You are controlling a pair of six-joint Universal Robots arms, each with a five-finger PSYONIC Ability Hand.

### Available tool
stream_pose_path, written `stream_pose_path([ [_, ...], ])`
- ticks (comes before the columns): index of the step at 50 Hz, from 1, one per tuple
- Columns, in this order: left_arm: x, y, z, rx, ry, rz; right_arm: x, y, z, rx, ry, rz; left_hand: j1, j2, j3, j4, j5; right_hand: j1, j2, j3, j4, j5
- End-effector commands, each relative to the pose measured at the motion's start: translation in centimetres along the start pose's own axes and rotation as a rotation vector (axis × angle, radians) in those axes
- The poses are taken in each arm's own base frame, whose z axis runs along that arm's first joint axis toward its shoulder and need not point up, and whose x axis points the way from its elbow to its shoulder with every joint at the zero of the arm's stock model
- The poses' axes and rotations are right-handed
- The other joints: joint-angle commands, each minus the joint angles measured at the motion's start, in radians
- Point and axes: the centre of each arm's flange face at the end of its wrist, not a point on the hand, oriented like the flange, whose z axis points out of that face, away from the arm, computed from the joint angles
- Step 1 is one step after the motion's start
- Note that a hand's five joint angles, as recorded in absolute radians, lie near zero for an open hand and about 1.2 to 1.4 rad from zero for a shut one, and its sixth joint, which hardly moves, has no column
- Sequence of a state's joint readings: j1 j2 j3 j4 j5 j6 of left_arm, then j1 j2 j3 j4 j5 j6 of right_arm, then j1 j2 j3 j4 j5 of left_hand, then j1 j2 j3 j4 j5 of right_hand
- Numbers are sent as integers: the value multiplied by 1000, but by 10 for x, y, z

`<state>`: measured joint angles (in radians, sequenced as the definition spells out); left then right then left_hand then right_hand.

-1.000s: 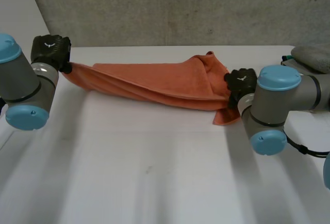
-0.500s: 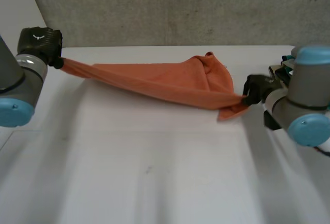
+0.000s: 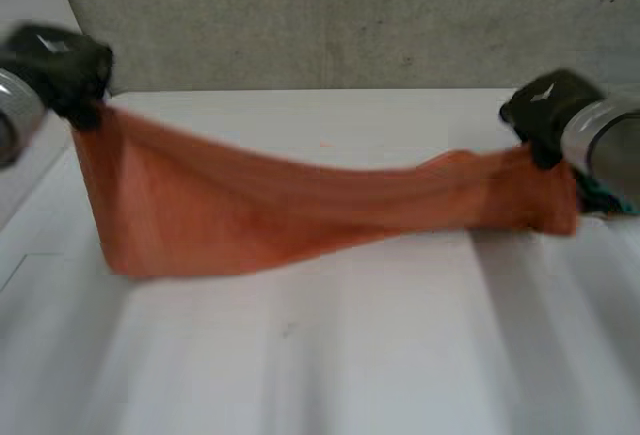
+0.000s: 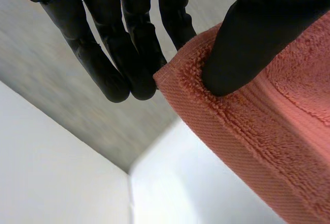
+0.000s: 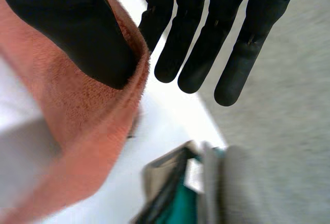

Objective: Fold the laundry.

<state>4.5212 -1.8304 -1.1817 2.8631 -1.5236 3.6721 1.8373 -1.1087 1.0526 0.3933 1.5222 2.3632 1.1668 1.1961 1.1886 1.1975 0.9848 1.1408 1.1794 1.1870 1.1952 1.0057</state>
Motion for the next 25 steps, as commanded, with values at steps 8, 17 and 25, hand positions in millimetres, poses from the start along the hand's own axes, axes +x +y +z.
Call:
stream_pose_path([
  [8,-6,-25,94,200,-69,-14,39,-33,99,339,402,-11,229,200,208,199,237,255,217,209,201,216],
  [17,-81,-127,59,742,-395,-299,121,-110,42,915,654,292,229,200,208,199,237,255,217,209,201,216],
  [25,-58,-71,80,531,-327,-288,96,-87,46,774,537,228,229,200,208,199,237,255,217,209,201,216],
])
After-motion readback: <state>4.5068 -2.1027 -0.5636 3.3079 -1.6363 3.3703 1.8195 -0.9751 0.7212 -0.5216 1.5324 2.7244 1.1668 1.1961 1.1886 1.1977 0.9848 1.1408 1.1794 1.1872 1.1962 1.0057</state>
